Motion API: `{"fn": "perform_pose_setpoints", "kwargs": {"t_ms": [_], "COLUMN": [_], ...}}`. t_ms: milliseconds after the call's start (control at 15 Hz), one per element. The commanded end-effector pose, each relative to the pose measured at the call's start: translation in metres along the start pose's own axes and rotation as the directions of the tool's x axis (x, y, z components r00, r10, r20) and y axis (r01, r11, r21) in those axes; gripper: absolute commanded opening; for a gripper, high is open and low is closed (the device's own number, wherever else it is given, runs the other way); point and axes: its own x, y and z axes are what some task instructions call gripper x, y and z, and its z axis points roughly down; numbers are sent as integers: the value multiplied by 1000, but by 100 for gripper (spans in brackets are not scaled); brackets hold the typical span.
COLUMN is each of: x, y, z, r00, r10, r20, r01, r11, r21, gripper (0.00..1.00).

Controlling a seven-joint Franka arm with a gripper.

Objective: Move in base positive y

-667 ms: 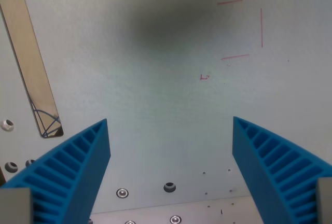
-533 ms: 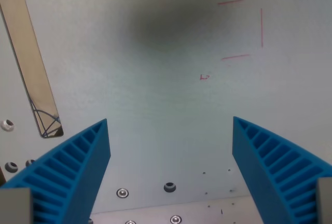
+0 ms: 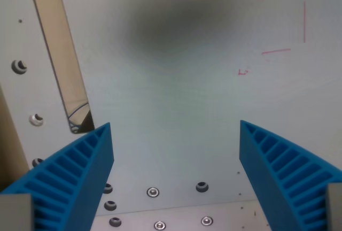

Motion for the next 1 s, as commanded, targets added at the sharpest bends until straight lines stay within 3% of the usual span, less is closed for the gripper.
{"fn": "perform_pose_setpoints", "kwargs": {"t_ms": [67,1000], "x": [-1,-11], "y": [-13,-83], "z": [-2,-1], "r00": [1000,1000], "r10": [14,14], "r20": [-5,-5], "r01": [-14,-14], "r11": [1000,1000], "r21": [-7,-7], "gripper": [100,100]}}
